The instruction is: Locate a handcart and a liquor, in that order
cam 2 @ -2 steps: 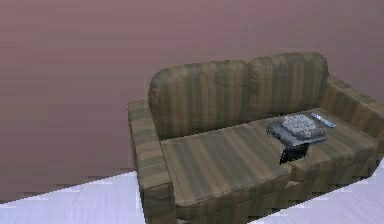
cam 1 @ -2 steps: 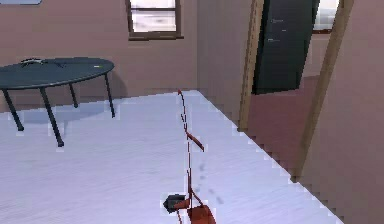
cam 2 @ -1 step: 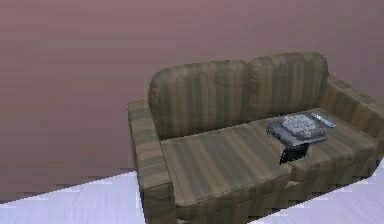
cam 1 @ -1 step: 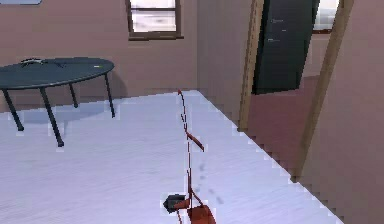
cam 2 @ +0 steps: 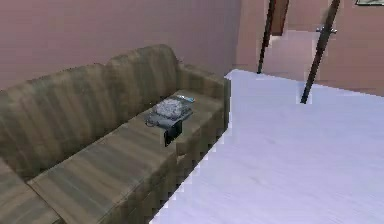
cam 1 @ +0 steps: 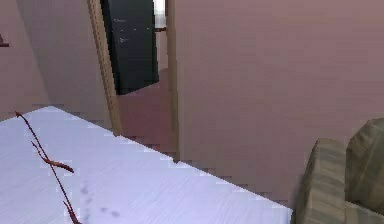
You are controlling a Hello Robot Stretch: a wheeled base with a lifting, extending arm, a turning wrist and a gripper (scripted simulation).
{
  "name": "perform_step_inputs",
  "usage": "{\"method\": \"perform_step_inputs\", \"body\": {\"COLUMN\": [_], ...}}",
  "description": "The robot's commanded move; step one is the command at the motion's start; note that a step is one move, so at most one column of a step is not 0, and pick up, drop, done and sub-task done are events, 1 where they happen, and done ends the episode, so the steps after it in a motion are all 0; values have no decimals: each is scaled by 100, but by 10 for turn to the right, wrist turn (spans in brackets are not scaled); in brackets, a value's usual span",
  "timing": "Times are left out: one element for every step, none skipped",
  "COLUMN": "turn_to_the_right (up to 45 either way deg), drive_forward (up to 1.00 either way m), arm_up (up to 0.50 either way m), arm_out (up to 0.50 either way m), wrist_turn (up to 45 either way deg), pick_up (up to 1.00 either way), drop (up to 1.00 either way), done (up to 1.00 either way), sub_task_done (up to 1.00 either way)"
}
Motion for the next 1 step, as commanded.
{"method": "perform_step_inputs", "body": {"turn_to_the_right": [0], "drive_forward": [80], "arm_up": [0], "arm_out": [0], "wrist_turn": [0], "pick_up": [0], "drop": [0], "done": [0], "sub_task_done": [0]}}
